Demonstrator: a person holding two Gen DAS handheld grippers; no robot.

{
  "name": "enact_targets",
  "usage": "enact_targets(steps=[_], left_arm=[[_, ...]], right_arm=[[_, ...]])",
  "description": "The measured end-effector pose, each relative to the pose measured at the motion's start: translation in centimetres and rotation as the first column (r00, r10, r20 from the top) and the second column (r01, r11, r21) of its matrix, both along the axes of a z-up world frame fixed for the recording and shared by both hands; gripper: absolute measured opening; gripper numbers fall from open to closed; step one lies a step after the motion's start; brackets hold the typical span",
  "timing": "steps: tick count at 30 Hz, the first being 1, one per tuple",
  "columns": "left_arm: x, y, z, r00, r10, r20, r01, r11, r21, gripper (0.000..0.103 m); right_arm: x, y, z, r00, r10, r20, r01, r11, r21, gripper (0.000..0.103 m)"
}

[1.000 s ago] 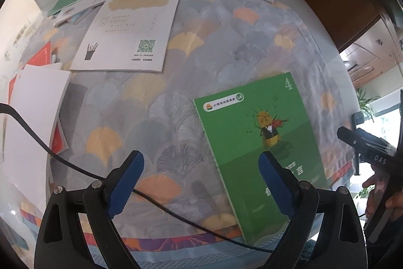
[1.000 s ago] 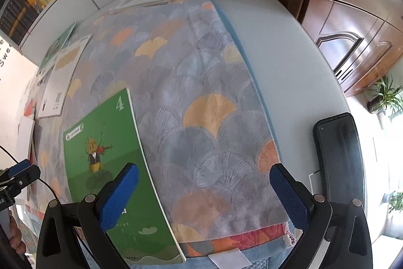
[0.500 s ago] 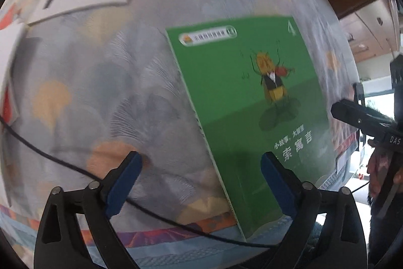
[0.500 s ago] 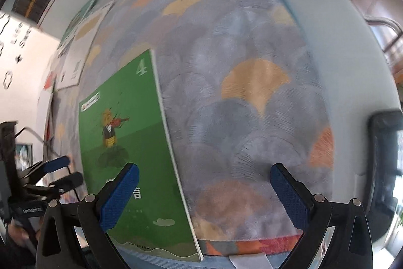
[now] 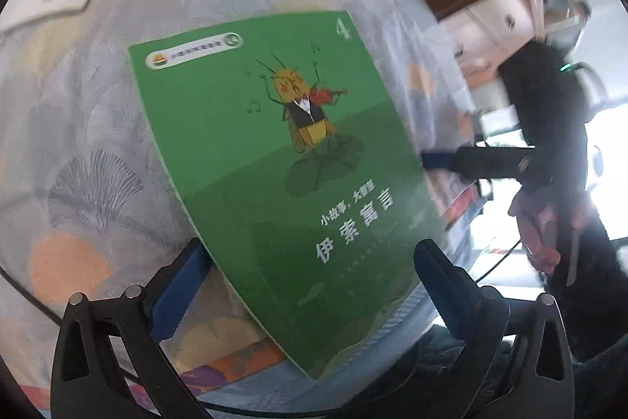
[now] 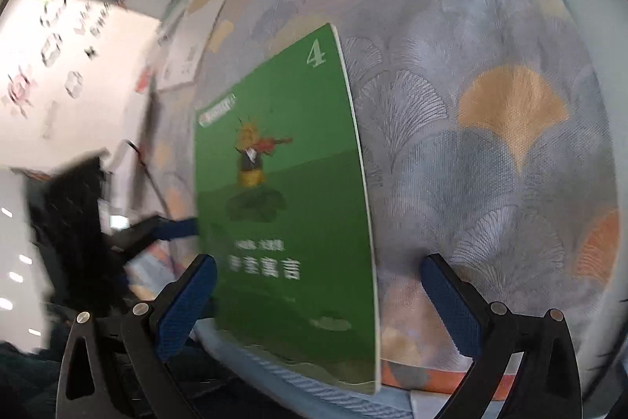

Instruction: Organize books

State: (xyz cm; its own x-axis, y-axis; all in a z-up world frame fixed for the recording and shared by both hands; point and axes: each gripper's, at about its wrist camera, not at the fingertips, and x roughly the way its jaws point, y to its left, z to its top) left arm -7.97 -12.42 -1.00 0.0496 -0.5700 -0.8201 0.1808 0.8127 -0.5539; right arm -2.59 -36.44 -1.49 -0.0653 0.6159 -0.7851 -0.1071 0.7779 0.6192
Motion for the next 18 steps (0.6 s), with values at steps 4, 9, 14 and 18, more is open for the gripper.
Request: enact_targets(steps=[4,9,14,18], left_arm=[[0.9,2.1,-0.5,0.991,0.101,-0.085,-0.112,0.984,-0.139,0.102],[0.6,2.2,-0.4,0.99,0.108,-0.093,-0.125,0.972,-0.197,0.102],[-0.5,-0.6,-1.1,0.99,0.05,-0.135,-0.084,0.961,-0.265,0.1],[-0.4,0.8,-0.4,0.983,0.128,-0.129,-0.157,0.956,-0.249,0.057]], right_arm=[[0.6,-2.2,-3.7,0.945,-0.095,-0.314,0.206,0.917,0.341,0.103],[-0.3,-0.3,-3.3,0.969,-0.033,-0.243,0.116,0.935,0.334,0.103],[-1.5,1.6,-4.1,0.963,-0.053,-0.265,0.159,0.903,0.399,0.032],[-2.5,2.1,-5.2,0.944,-0.149,-0.295,0.251,0.903,0.349,0.009]])
